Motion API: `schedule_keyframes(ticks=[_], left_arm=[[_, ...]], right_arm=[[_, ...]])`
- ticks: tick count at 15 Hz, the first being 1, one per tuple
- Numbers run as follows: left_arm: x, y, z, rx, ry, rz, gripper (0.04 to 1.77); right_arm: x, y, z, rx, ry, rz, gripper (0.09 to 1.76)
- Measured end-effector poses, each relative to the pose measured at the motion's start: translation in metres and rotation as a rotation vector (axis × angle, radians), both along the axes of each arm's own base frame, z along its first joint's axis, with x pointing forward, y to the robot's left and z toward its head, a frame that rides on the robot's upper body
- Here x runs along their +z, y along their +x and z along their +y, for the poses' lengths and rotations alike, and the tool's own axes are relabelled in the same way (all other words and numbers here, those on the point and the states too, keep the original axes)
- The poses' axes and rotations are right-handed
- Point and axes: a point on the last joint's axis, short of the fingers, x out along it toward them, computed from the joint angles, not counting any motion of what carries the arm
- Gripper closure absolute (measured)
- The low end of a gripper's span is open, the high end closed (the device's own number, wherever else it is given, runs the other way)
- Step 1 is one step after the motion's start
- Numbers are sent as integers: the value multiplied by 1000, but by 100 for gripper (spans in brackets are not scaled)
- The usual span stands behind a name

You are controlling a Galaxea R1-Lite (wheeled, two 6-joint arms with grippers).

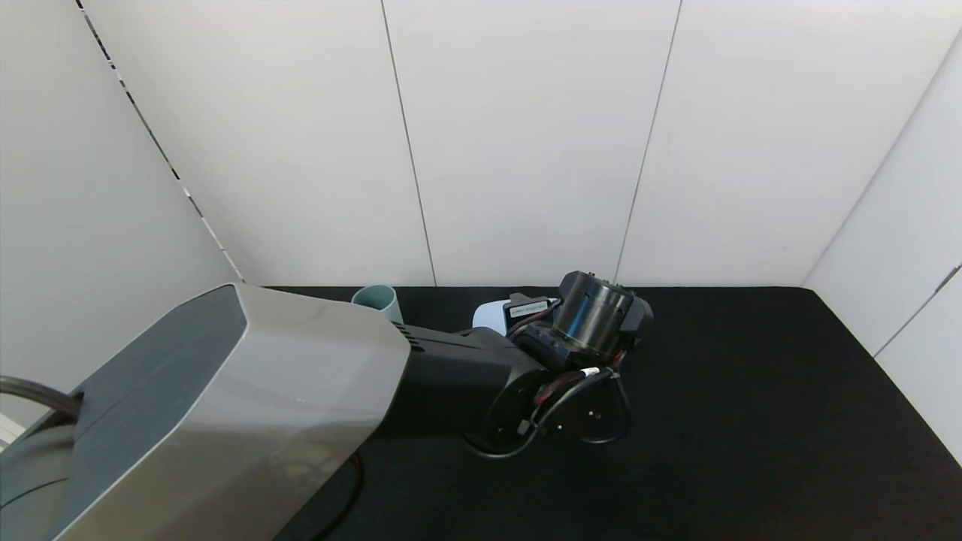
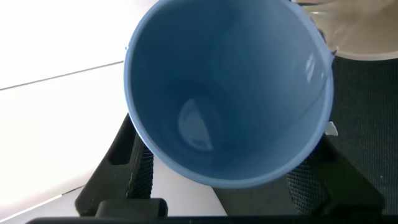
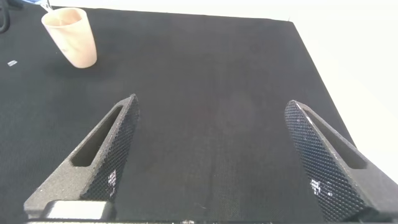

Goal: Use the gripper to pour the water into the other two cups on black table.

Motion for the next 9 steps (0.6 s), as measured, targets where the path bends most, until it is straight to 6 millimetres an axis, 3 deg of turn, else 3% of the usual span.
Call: schedule_keyframes(ticks=[9], left_arm=[[8,3,-2,5,-159,-60,62]], right_arm=[[0,0,0,0,0,0,14]])
